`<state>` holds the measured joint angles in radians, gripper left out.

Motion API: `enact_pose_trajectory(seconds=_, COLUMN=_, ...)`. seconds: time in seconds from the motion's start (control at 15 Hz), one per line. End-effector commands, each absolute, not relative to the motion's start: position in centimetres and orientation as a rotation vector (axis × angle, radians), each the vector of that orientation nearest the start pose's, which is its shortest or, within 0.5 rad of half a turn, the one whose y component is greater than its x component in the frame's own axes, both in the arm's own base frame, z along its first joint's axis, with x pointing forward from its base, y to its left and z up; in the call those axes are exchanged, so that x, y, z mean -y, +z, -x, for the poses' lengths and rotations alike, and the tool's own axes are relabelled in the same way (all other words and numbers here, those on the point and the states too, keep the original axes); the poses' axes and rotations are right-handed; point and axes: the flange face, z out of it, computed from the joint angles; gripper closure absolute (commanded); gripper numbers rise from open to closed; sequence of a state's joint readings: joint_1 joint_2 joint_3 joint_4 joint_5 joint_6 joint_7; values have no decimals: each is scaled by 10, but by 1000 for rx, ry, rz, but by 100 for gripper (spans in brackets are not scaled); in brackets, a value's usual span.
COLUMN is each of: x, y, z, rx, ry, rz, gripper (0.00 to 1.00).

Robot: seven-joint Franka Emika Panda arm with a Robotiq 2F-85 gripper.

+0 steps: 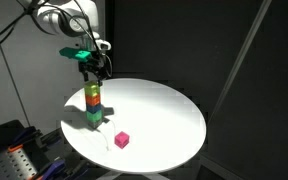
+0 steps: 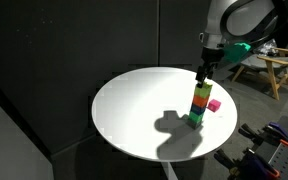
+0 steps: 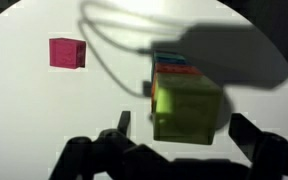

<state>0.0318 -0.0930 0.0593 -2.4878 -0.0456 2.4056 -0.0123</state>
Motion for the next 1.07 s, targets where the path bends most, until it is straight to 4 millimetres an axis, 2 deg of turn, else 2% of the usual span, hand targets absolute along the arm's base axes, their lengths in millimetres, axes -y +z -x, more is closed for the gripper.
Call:
enact_pose_trajectory(seconds=0.0, x=-42, y=324, z=-462, rx=217, ry=-18, rz=3170, gripper=0)
enact_pose_trajectory(seconds=1.0, x=-48, y=311, z=-467, rx=239, ry=-36, rz=3167, gripper=0)
